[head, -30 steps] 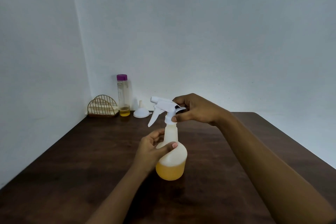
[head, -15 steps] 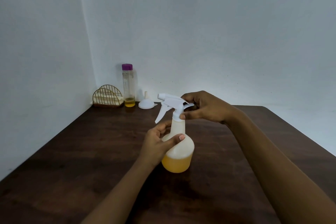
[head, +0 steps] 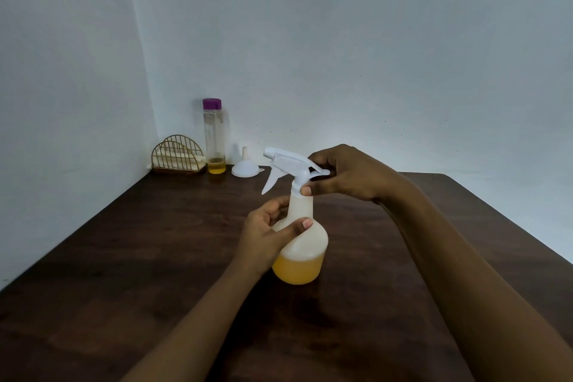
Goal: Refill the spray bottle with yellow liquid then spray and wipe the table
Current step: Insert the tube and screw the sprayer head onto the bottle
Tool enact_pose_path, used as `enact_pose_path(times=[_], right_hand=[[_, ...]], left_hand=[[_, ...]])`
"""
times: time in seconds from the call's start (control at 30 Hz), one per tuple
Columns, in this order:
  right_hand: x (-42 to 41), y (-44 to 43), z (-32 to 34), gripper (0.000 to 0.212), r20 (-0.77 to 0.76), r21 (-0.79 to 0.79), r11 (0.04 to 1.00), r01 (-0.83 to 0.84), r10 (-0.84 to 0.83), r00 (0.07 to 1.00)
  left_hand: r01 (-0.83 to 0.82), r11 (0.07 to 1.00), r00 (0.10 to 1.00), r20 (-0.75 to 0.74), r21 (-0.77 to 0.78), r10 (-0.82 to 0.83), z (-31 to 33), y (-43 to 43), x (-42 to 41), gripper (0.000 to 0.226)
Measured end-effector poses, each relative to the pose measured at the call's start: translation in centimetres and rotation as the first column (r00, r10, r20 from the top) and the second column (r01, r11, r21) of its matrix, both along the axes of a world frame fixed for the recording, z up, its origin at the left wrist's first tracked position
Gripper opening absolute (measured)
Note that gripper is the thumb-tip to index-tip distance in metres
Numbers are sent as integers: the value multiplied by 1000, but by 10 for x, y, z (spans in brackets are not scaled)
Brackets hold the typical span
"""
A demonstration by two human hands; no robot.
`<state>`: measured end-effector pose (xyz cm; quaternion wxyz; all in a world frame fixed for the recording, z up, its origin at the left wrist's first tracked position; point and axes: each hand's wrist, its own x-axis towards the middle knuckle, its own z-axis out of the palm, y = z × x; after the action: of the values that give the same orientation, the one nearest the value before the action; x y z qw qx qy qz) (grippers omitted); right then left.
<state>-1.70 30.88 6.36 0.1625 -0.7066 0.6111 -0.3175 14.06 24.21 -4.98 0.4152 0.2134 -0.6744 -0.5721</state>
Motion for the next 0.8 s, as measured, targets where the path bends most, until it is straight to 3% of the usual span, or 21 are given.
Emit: enact_pose_path(times=[0.27,0.47,0.6,0.7,0.8], right_hand=[[-11,-5,-5,22,215,96,988,-124,101,971],[-19,-14,-4,24,314,208,950,-234,162,935],[-16,-11,-12,32,417,165,954,-249,161,894],[-10,-2,-24,38,522,108,969,-222,135,842],[0,0,-34,49,491,7,994,-110,92,866]], left_hand=[[31,999,999,-9,7,-31,0,0,0,38],[65,996,998,-28,54,-63,-2,-2,0,50],[43,998,998,-37,35,-42,-3,0,1,37],[48,998,998,-42,35,-47,-3,0,0,42],[49,998,998,-41,32,-48,-2,0,-1,45]])
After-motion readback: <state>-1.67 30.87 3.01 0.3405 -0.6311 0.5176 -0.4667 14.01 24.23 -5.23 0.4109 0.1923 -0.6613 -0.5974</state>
